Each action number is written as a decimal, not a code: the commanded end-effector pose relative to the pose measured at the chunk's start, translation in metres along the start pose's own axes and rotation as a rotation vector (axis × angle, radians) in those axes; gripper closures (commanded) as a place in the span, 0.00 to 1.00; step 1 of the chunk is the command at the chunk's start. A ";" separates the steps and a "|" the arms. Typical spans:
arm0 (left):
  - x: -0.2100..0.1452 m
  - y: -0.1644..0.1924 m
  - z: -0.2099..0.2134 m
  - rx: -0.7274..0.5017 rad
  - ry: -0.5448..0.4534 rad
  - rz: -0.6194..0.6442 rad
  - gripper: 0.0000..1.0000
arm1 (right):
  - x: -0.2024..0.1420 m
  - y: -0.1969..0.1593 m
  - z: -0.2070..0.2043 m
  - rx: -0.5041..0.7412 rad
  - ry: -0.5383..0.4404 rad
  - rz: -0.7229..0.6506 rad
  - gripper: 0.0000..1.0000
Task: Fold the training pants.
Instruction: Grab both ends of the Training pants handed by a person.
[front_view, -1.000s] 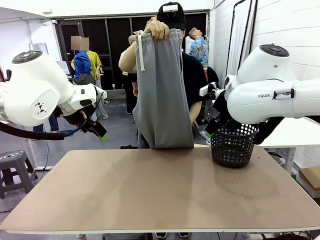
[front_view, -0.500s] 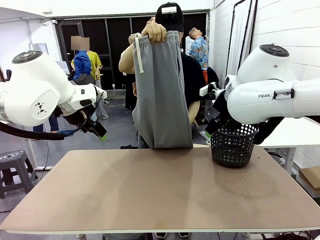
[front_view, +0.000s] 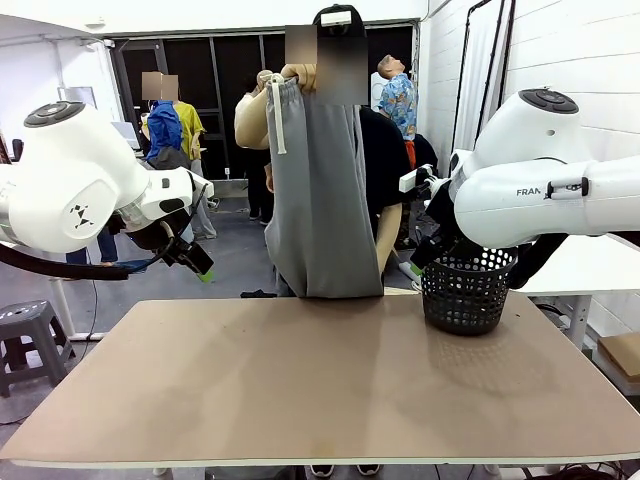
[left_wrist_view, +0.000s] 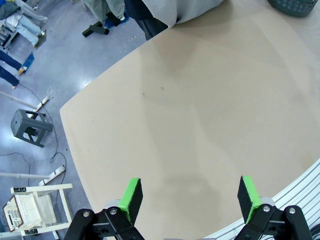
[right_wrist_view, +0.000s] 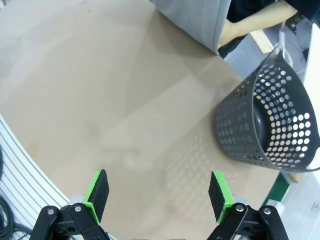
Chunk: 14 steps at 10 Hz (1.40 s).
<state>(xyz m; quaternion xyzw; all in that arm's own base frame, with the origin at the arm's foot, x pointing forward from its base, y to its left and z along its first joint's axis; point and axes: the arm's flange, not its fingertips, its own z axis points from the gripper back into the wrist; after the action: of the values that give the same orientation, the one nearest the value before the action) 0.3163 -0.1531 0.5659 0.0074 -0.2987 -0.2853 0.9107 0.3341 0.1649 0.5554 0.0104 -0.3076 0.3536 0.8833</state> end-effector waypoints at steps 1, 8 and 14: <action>0.001 0.001 -0.001 0.000 -0.009 0.003 0.00 | 0.000 0.000 -0.001 0.008 -0.002 -0.002 0.00; 0.001 0.001 -0.001 0.000 -0.009 0.003 0.00 | 0.000 0.000 -0.001 0.008 -0.002 -0.002 0.00; 0.001 0.001 -0.001 0.000 -0.009 0.003 0.00 | 0.000 0.000 -0.001 0.008 -0.002 -0.002 0.00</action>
<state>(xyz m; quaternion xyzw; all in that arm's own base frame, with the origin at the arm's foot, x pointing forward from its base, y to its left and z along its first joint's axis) 0.3163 -0.1531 0.5659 0.0074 -0.2987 -0.2853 0.9107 0.3341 0.1648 0.5554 0.0104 -0.3076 0.3536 0.8833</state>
